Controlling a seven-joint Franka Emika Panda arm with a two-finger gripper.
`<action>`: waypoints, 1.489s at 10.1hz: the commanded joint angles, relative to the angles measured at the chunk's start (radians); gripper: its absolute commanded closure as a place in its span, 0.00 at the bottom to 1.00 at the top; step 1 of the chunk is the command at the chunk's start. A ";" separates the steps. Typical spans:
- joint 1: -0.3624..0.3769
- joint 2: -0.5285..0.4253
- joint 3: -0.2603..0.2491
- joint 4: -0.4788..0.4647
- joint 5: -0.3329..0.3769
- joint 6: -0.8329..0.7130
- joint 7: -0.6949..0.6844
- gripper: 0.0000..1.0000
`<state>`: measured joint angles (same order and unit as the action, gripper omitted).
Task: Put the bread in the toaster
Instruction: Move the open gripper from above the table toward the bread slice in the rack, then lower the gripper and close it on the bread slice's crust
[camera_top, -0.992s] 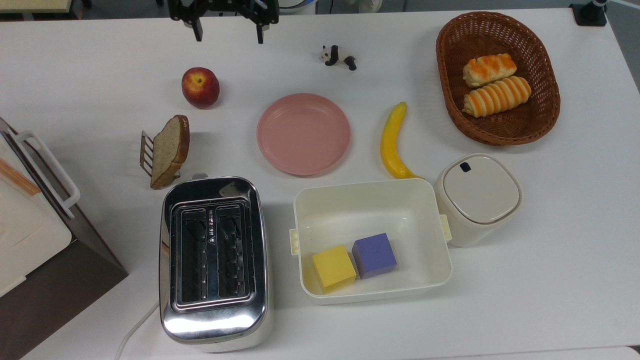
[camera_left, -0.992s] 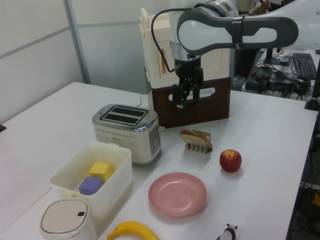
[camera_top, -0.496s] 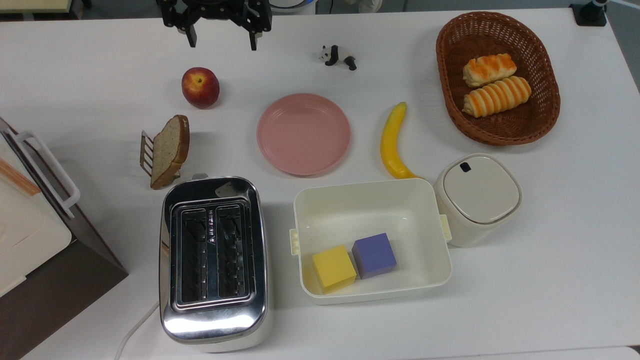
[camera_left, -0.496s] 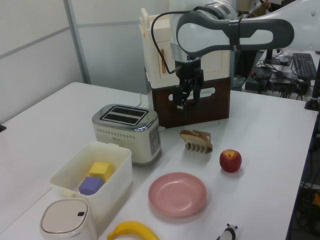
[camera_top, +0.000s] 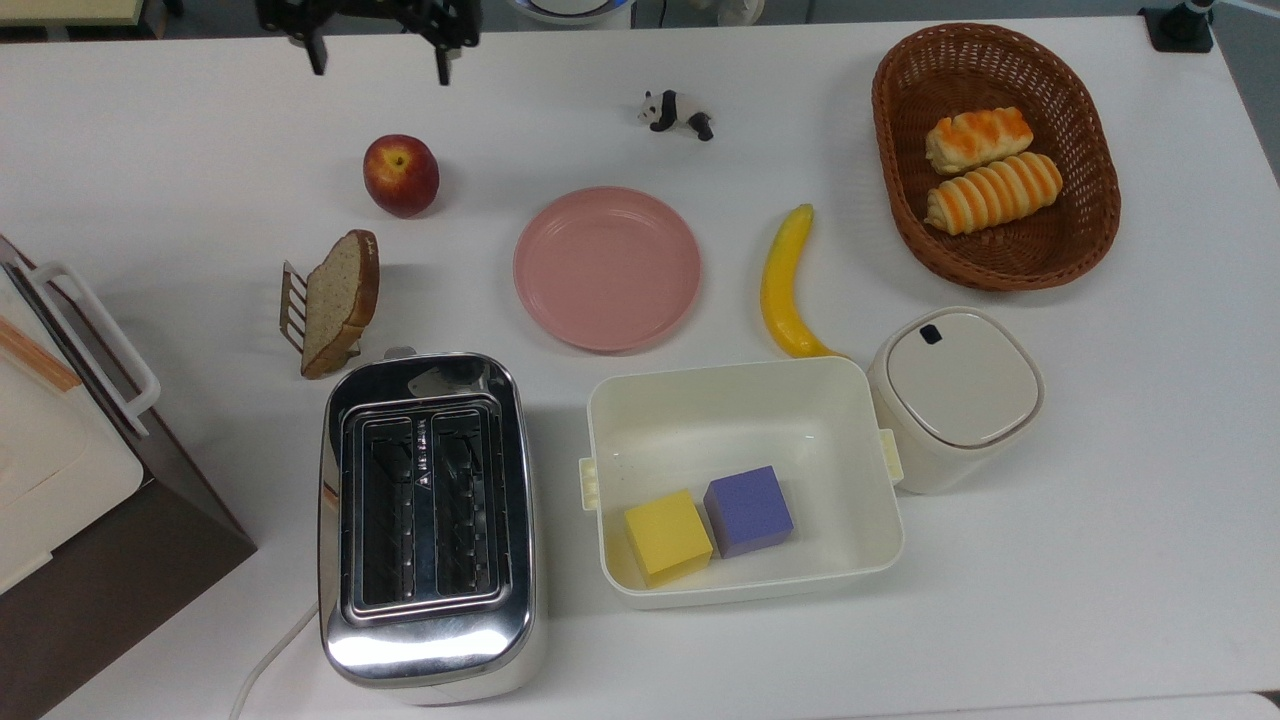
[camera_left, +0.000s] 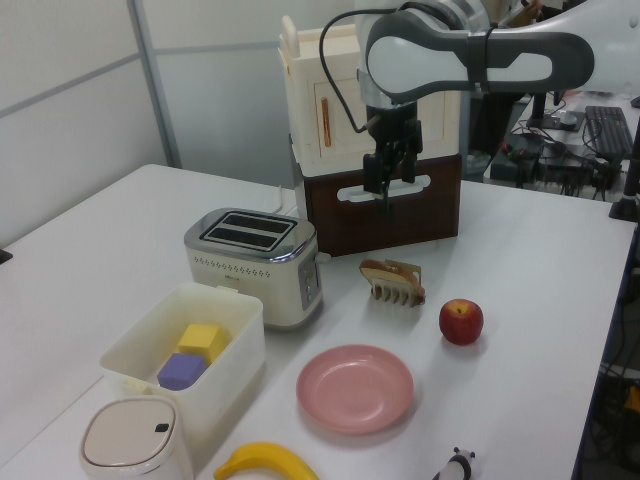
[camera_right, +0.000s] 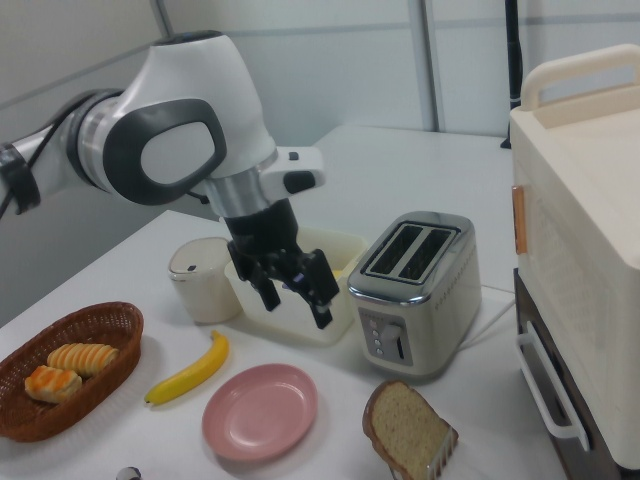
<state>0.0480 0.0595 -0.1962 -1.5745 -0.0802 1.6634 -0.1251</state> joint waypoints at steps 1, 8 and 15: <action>-0.011 -0.006 -0.028 -0.088 -0.059 0.123 -0.083 0.03; -0.054 0.057 0.050 -0.252 -0.217 0.338 -0.065 0.10; -0.054 0.203 0.099 -0.257 -0.365 0.444 0.091 0.31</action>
<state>-0.0057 0.2510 -0.1176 -1.8225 -0.4175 2.0829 -0.0832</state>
